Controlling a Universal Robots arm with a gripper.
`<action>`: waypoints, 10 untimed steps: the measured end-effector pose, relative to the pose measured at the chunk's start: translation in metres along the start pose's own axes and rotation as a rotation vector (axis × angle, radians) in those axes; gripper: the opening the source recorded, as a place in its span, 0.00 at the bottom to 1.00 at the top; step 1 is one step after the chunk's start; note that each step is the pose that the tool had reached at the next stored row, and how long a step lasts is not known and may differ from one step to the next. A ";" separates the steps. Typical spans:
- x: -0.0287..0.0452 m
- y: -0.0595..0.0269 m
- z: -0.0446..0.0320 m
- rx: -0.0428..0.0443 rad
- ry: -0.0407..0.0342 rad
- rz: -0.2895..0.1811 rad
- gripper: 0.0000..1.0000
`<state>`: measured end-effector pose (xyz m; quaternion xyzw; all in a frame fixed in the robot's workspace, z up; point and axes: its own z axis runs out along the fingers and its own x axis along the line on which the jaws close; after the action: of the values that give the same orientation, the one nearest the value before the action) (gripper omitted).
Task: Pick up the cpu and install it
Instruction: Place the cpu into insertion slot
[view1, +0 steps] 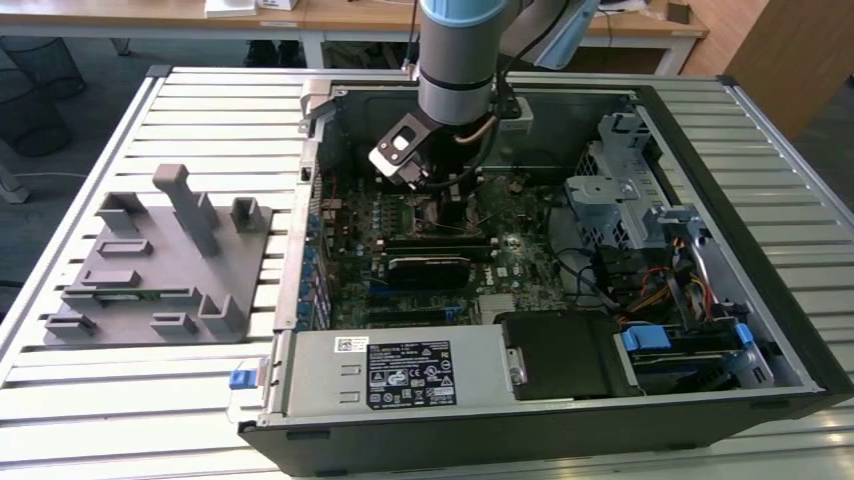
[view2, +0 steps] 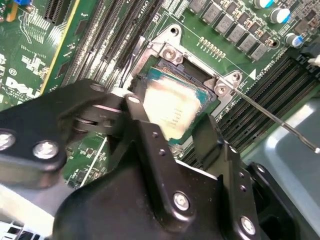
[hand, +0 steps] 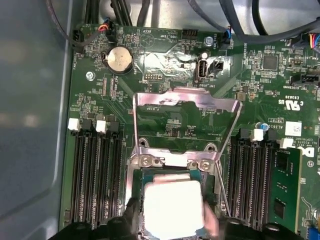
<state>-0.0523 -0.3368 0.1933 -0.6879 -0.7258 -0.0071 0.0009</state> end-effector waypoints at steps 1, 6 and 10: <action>0.0000 0.0000 -0.0001 0.0003 -0.0003 0.000 0.56; 0.0001 0.0000 -0.0040 -0.0001 0.0001 0.000 0.54; 0.0001 0.0000 -0.0031 -0.0002 0.0001 0.011 0.54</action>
<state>-0.0524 -0.3367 0.1965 -0.6918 -0.7220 -0.0072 0.0008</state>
